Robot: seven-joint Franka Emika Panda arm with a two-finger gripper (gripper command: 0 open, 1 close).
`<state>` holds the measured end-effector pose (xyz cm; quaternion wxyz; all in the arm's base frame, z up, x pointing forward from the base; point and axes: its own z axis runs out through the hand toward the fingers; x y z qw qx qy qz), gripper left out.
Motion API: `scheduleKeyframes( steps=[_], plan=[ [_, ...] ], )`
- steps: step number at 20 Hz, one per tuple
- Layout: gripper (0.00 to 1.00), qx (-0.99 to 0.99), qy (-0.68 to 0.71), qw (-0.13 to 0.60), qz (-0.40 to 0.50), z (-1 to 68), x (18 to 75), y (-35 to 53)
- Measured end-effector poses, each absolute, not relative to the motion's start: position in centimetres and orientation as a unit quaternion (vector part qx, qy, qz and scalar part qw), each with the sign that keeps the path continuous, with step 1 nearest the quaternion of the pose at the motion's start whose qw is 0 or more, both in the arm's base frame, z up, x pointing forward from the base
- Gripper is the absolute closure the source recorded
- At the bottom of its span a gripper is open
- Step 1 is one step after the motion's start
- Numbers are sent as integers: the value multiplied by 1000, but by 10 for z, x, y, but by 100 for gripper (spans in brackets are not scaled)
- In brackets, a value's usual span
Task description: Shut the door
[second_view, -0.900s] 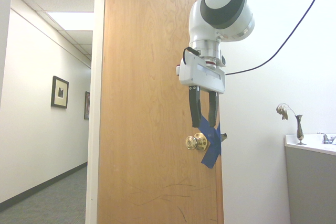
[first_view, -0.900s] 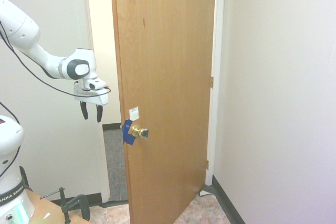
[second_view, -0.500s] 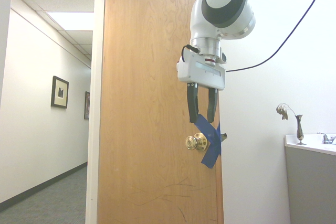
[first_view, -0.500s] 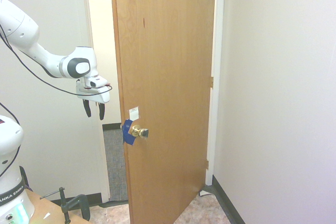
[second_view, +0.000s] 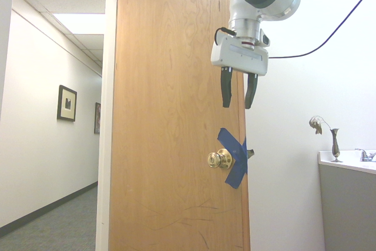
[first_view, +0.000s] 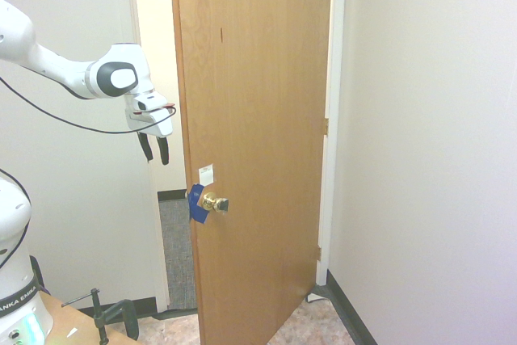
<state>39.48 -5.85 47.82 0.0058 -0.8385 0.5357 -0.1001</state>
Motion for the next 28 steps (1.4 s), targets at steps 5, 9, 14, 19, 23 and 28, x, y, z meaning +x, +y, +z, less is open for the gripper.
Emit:
scheduleKeyframes(
  steps=[5, 9, 14, 19, 23, 28],
  plan=[
    [0, -811, 579, 10, -88, 490, 379, -100],
    [0, -786, 613, 19, -81, 497, 361, -142],
    [0, -759, 646, 25, -77, 498, 337, -191],
    [0, -740, 668, 29, -74, 495, 323, -217],
    [0, -723, 686, 25, -83, 493, 318, -234],
    [0, -685, 719, 19, -116, 472, 332, -262]
  ],
)
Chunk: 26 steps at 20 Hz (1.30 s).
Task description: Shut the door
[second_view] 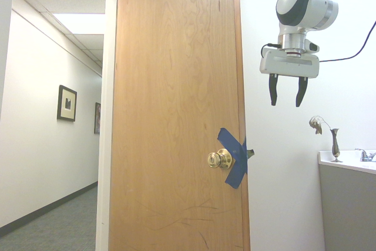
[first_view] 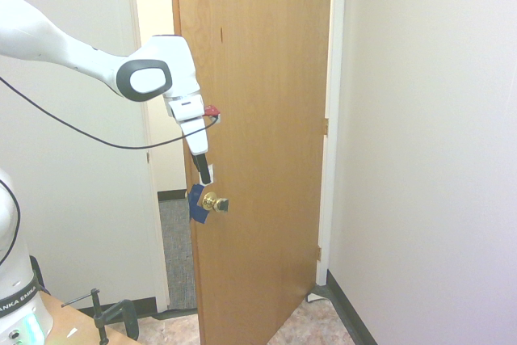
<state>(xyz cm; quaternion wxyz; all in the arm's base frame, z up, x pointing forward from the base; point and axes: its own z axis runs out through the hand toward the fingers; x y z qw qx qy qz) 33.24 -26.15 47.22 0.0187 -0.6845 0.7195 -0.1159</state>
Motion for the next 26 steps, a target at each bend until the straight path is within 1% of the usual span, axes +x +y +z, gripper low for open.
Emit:
scheduleKeyframes(
  steps=[5, 9, 12, 16, 19, 23, 26],
  plan=[
    [0, -690, 706, 26, -156, 432, 382, -257],
    [0, -714, 677, 39, -177, 420, 415, -223],
    [0, -744, 639, 50, -189, 425, 441, -176],
    [0, -789, 572, 70, -213, 447, 510, -84],
    [0, -817, 530, 73, -215, 445, 566, -32],
    [0, -832, 507, 72, -213, 425, 633, -15],
    [0, -841, 489, 70, -219, 426, 674, -12]
  ],
)
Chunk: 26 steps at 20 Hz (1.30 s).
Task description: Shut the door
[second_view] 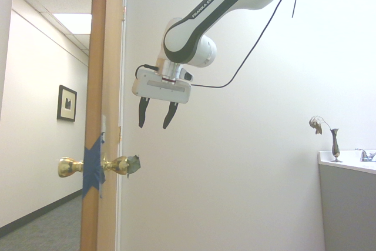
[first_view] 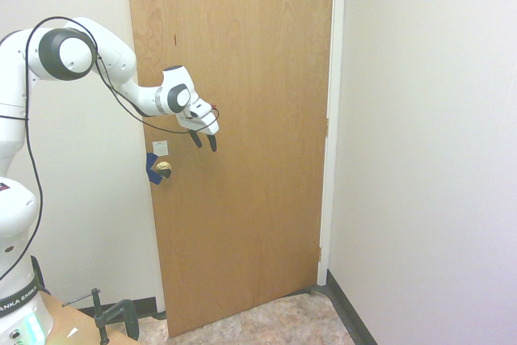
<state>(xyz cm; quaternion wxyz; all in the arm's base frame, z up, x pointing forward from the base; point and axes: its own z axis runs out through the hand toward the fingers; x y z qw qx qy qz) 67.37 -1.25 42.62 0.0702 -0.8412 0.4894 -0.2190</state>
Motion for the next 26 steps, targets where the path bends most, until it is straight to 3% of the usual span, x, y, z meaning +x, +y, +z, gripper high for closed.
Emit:
scheduleKeyframes(
  steps=[7, 21, 26],
  plan=[
    [0, -868, 442, 84, -210, 455, 732, 40],
    [0, -902, 379, 104, -179, 454, 781, 122],
    [0, -871, 437, 50, -217, 539, 747, 82]
  ],
)
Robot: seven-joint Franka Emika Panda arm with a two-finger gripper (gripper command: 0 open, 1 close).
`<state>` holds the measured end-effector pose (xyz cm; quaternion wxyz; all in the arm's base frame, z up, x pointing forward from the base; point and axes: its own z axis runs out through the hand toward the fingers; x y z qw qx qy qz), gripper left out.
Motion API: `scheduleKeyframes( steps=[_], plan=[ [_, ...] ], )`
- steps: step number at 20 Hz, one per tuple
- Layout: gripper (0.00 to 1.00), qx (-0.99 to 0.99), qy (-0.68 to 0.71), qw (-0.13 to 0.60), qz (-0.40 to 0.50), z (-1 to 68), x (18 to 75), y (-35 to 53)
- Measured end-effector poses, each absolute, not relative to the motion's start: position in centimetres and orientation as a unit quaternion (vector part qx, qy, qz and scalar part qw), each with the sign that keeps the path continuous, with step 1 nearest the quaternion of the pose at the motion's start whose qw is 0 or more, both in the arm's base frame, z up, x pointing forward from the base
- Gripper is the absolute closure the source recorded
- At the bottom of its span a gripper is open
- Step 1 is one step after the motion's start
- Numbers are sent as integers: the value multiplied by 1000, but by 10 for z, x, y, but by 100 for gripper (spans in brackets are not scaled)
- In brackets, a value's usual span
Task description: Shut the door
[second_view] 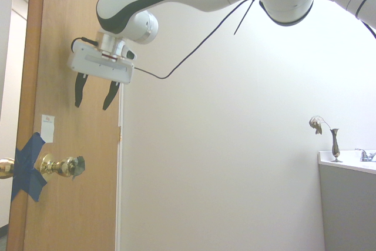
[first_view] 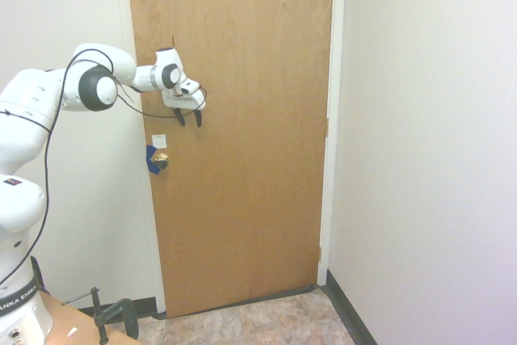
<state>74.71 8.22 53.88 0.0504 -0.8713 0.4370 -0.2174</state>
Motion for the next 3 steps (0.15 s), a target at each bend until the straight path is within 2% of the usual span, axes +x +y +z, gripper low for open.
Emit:
scheduleKeyframes(
  steps=[3],
  plan=[
    [0, -858, 470, 9, -205, 585, 707, 16]
  ],
)
